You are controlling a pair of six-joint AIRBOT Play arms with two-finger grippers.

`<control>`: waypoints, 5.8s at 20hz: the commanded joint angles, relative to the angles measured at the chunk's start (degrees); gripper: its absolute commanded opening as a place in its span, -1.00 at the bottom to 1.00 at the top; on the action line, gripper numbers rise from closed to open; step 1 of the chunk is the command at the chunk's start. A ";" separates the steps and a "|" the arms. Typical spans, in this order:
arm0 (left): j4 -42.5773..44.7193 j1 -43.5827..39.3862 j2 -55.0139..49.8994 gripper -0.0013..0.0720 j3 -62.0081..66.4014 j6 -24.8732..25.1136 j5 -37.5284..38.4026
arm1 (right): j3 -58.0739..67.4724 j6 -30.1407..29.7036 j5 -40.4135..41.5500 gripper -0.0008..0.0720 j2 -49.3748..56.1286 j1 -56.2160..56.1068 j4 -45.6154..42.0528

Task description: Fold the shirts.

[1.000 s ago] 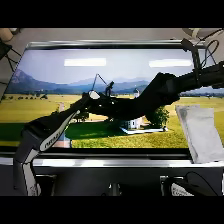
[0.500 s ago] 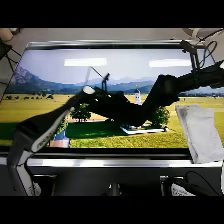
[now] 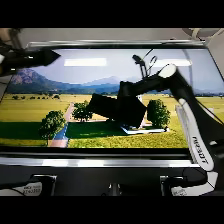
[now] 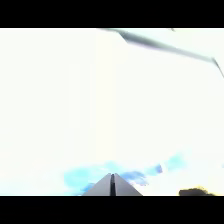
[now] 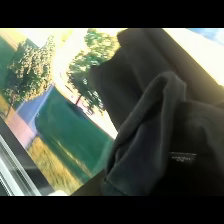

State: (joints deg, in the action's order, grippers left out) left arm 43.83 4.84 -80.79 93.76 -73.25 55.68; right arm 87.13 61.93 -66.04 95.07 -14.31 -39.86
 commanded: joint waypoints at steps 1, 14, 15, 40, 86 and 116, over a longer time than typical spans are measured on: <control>4.20 6.25 6.97 -0.91 0.00 0.02 5.68 | 0.04 -1.99 8.59 -0.91 8.31 -5.40 9.84; 5.77 5.20 7.96 -0.91 -6.27 3.89 8.22 | 0.04 3.41 -5.66 0.81 0.94 12.57 -14.16; 5.75 5.20 7.96 -0.91 -6.27 3.89 8.22 | -0.02 5.68 -9.86 0.80 0.52 14.60 -21.94; 5.79 1.14 7.82 -0.91 -6.29 3.87 7.74 | -3.04 0.26 -9.86 -0.92 -6.93 31.21 -5.53; 5.68 1.01 8.13 -0.91 -3.28 5.53 5.79 | -9.84 -5.33 -20.17 0.91 -19.47 68.02 -51.43; 45.68 -11.45 6.43 0.88 -17.92 -22.18 17.77 | -13.40 -0.90 -17.38 0.86 -20.72 14.84 -43.80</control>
State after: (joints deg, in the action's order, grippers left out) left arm 89.49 -6.59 -74.46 76.01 -95.37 73.47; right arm 73.97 60.93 -83.46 74.43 0.62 -83.66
